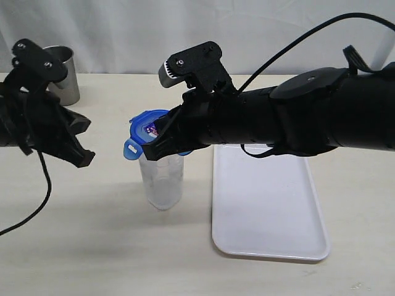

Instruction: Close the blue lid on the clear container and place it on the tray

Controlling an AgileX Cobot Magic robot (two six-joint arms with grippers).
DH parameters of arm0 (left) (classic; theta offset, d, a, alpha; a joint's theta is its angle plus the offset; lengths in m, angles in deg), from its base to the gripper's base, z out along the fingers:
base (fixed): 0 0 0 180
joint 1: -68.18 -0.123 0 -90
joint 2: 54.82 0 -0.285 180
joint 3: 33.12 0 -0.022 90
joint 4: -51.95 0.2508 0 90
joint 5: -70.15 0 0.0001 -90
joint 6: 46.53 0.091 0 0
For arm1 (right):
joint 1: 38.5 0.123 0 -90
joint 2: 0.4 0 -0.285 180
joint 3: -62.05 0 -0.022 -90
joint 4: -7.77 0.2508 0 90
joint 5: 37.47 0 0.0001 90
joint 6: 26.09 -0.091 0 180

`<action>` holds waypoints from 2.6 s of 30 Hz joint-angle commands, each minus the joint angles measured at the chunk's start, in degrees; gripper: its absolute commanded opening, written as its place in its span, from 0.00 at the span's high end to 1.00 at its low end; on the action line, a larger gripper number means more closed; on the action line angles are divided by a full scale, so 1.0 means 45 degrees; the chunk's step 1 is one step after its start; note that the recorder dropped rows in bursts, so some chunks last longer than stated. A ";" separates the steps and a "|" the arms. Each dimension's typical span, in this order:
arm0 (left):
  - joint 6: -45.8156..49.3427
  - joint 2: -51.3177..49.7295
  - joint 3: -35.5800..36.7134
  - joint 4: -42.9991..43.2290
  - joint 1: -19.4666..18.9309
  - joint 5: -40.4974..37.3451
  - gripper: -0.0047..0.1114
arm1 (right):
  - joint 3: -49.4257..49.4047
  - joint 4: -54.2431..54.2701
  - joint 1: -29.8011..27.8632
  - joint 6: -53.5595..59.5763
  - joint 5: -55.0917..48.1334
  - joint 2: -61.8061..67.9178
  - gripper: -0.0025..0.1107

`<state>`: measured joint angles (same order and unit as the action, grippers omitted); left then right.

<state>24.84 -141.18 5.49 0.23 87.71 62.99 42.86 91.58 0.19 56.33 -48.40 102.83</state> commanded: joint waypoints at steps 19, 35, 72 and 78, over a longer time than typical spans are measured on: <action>0.0691 0.4162 0.2712 -0.2090 0.2436 0.4632 0.96 | -0.0085 -0.0269 -0.0006 -0.0092 -0.0155 0.0147 0.94; -1.4938 0.5317 0.6789 1.1909 0.2614 0.9739 0.96 | -0.0085 -0.0269 -0.0006 0.0052 0.0278 0.0147 0.94; -1.5295 -0.5873 0.4489 1.4801 0.2614 1.4461 0.17 | -0.0085 -0.0269 0.0018 -0.0131 -0.0383 0.0147 0.94; -1.5092 -0.6514 0.3673 1.4347 0.2614 1.4309 0.17 | -0.0085 -0.0269 0.0018 -0.0188 -0.0463 0.0147 0.94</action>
<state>-43.65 -169.42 23.04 65.24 99.12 127.75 42.86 91.45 0.19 55.74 -49.45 102.83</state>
